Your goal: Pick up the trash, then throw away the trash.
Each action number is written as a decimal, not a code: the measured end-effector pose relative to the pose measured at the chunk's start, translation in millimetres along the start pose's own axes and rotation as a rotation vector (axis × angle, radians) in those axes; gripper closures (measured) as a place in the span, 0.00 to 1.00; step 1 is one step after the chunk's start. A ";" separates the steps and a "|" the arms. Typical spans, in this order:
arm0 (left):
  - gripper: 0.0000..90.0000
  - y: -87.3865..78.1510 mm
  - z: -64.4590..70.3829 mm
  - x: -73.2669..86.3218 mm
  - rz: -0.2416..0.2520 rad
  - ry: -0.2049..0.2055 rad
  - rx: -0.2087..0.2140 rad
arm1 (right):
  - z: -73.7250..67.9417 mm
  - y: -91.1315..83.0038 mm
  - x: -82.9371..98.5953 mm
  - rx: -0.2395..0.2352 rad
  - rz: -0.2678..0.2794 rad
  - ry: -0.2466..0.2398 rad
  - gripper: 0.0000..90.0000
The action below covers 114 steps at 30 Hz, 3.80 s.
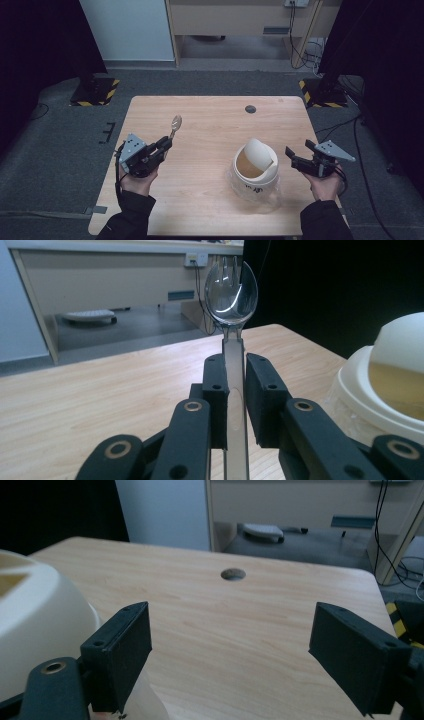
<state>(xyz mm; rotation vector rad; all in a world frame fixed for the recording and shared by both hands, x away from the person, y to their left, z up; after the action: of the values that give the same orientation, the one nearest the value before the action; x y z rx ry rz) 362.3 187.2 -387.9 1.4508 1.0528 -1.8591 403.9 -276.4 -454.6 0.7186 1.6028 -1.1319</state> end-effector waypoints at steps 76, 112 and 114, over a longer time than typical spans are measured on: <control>0.88 52.8 148.7 -16.0 0.070 0.206 0.282 | -128.6 -28.7 -101.2 -0.513 0.245 0.041 0.56; 0.58 13.1 65.1 21.1 -0.099 0.118 0.136 | -123.4 -38.7 -104.4 -0.521 0.239 0.080 0.94; 0.53 6.7 50.1 31.3 -0.128 0.109 0.102 | -123.7 -38.0 -102.9 -0.506 0.236 0.058 0.94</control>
<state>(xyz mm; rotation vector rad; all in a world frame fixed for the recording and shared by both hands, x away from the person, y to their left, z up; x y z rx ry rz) 332.8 142.7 -414.2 1.5922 1.1407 -1.9674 356.0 -169.4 -338.0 0.5833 1.7072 -0.5059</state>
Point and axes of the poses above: each handheld gripper's, and its own axes: y roughly forward along the jaws, x roughly out of its underside, z roughly to its right, the point moved 4 cm from there along y, roughly forward along the jaws, and after that the axes turned 1 degree about -y, right-handed, at the moved point
